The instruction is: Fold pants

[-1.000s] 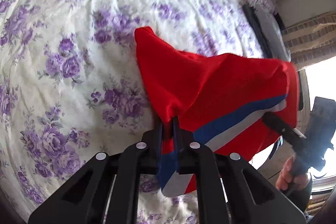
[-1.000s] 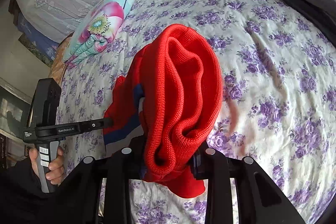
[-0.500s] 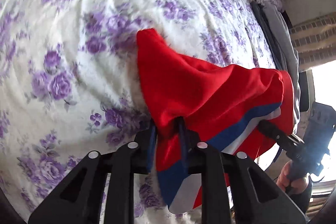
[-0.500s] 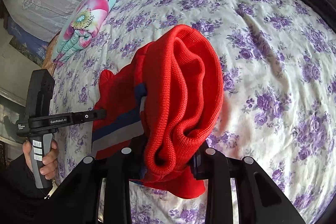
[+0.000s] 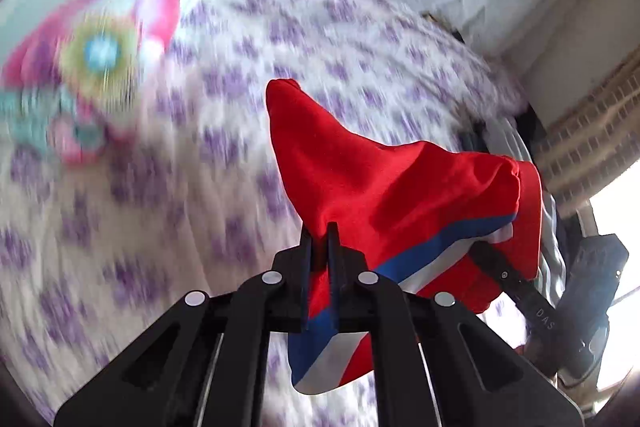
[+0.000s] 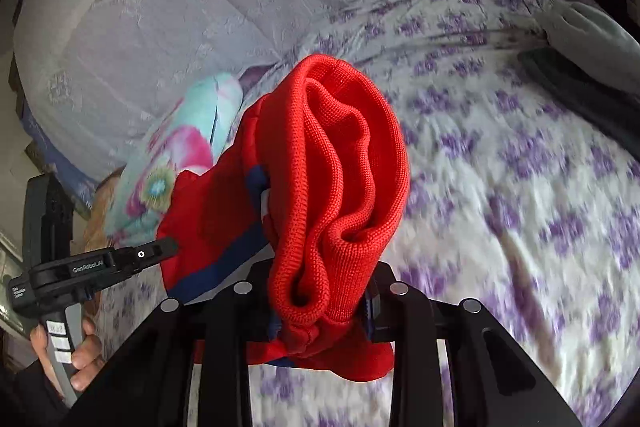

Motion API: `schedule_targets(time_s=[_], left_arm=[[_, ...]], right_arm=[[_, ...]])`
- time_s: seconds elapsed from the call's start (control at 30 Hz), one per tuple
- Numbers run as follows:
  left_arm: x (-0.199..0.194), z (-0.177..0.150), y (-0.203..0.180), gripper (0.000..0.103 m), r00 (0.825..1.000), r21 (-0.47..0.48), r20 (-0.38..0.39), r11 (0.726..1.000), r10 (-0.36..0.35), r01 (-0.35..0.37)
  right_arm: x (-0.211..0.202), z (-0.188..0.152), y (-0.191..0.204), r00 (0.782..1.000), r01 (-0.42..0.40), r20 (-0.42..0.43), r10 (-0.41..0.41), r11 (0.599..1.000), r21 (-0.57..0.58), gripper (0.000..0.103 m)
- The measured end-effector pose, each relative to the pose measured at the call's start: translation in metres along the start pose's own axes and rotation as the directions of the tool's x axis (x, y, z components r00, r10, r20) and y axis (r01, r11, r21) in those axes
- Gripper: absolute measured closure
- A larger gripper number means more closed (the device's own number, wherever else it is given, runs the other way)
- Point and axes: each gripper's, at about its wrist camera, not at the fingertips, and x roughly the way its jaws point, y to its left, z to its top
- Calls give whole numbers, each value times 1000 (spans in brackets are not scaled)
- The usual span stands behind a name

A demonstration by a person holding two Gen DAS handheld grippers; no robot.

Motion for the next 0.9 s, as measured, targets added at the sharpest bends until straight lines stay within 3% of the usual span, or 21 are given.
schedule_targets(time_s=[0.17,0.33,0.6,0.67,0.7,0.73,0.8,0.83,0.9], left_arm=[[45,43,-2,97,997,-12,19,997,77,-77],[90,80,6,97,992,-54,37,992,117,-115],[152,97,9,97,972,-70,37,971,232,-229],[162,97,10,95,962,-74,42,961,271,-268],[164,97,10,94,958,-72,42,957,284,-281],[165,97,8,94,953,-66,43,952,302,-298],[155,97,6,85,948,-58,39,948,316,-314],[149,97,6,78,946,-62,40,945,323,-320],[119,93,7,39,950,-86,66,950,305,-299]], right_arm=[[59,49,-6,998,8,59,-9,1000,19,74],[115,81,-15,999,26,24,-26,1000,-2,74],[179,94,-52,997,22,-75,-19,999,30,73],[185,92,-58,994,28,-104,-22,998,54,64],[186,91,-60,992,44,-117,-35,996,71,51],[184,91,-60,990,65,-127,-54,994,85,47],[168,94,-53,989,99,-112,-92,993,58,47],[154,96,-48,989,120,-88,-117,992,30,41],[126,99,-39,986,162,-46,-162,987,-8,31]])
